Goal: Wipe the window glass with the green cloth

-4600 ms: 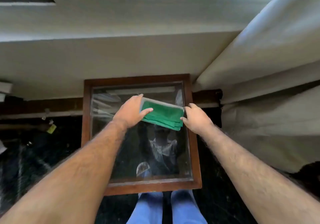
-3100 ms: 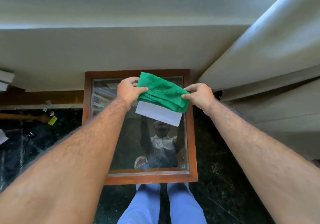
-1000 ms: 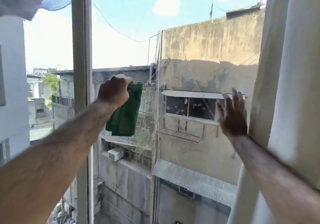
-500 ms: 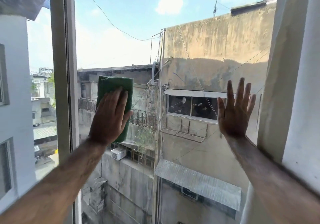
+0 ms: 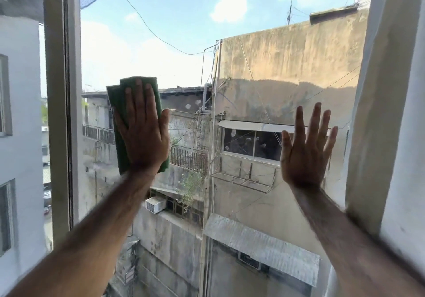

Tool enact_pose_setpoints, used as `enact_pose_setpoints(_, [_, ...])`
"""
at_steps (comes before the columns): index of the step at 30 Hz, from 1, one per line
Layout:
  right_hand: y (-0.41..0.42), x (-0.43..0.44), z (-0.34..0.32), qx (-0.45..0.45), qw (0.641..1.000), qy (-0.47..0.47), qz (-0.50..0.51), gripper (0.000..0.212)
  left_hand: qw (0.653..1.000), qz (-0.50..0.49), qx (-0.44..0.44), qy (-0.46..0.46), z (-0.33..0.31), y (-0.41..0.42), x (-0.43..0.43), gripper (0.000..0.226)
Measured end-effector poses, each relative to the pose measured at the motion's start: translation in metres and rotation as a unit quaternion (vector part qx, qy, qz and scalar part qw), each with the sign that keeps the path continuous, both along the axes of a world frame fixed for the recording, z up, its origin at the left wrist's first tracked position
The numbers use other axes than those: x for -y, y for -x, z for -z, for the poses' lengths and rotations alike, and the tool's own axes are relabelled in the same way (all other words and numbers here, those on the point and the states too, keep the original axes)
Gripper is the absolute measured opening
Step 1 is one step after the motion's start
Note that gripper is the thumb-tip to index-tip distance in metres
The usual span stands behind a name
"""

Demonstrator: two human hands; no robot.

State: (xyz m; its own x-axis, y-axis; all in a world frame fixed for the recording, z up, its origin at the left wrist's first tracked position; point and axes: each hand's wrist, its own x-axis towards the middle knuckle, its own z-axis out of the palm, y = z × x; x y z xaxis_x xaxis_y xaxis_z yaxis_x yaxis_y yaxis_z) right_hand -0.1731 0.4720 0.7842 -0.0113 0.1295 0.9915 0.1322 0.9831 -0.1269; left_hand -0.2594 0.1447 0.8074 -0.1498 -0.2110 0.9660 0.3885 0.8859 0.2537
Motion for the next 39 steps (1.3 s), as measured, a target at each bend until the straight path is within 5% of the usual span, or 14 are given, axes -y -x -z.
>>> enact_pose_setpoints(3, [0.002,-0.004,0.000,-0.005,1.000,-0.005,-0.009,0.066,1.000,-0.006,-0.016,0.002,-0.025,-0.004,-0.030,0.068])
enact_pose_setpoints(6, [0.004,-0.009,-0.002,-0.017,1.000,-0.010,-0.008,0.065,0.991,0.006,-0.054,0.121,-0.016,-0.007,-0.059,0.070])
enact_pose_setpoints(13, [0.005,-0.006,0.002,-0.022,0.999,-0.008,-0.023,0.062,0.952,0.019,-0.051,0.302,0.116,0.003,-0.008,0.064])
enact_pose_setpoints(17, [0.004,-0.003,0.004,-0.037,0.999,-0.007,-0.030,0.060,0.975,-0.012,-0.017,0.221,0.111,0.006,0.037,0.055])
enact_pose_setpoints(24, [0.006,-0.005,0.006,-0.042,0.998,-0.012,-0.041,0.057,0.998,-0.026,0.021,-0.046,-0.038,-0.001,0.005,0.060])
enact_pose_setpoints(28, [0.008,-0.009,0.004,-0.044,0.998,-0.015,-0.038,0.058,0.999,-0.018,-0.023,0.046,-0.060,-0.008,-0.035,0.065])
enact_pose_setpoints(32, [0.007,-0.010,0.004,-0.037,0.998,-0.013,-0.040,0.059,0.983,0.028,-0.040,0.177,-0.008,-0.007,-0.039,0.067])
enact_pose_setpoints(39, [0.006,-0.004,0.004,-0.032,0.999,-0.001,-0.044,0.059,0.977,0.000,0.017,0.210,0.093,-0.009,0.028,0.068])
